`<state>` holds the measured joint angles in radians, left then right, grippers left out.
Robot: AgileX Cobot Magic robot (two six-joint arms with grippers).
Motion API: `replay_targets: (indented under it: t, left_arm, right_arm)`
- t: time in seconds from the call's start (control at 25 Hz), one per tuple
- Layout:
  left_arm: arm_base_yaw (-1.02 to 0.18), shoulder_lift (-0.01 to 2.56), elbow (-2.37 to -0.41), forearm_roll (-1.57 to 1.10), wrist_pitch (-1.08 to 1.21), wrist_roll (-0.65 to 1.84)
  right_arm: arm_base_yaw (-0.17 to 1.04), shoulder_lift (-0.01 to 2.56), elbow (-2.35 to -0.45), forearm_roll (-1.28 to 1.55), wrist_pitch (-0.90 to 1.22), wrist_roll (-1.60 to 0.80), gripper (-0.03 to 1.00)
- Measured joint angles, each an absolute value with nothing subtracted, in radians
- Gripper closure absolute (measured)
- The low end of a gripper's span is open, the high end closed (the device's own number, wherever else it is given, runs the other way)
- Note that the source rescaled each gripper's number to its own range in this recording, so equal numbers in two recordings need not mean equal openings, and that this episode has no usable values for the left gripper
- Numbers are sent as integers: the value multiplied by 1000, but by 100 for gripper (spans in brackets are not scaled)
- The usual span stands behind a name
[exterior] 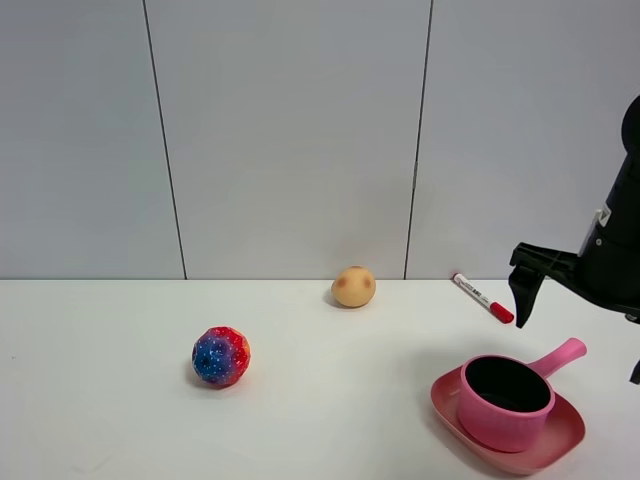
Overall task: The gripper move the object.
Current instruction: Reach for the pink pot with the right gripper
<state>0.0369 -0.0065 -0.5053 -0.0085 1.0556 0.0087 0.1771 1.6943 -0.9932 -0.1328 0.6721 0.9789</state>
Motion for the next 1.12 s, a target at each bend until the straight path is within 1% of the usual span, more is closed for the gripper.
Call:
replay_targets:
  t: [0.32, 0.64, 0.88, 1.12]
  left_arm:
    - [37, -6, -505, -8, 1056, 9]
    - [37, -6, -505, -8, 1056, 7]
    - [37, -6, -505, -8, 1056, 7]
    - [37, -6, -505, -8, 1056, 8]
  right_arm:
    - [177, 1724, -991, -141, 557, 1039, -3]
    - [177, 1786, -991, -149, 540, 1073, -3]
    - [177, 1786, -991, -195, 524, 1085, 7]
    - [177, 1787, -991, -213, 516, 1109, 9]
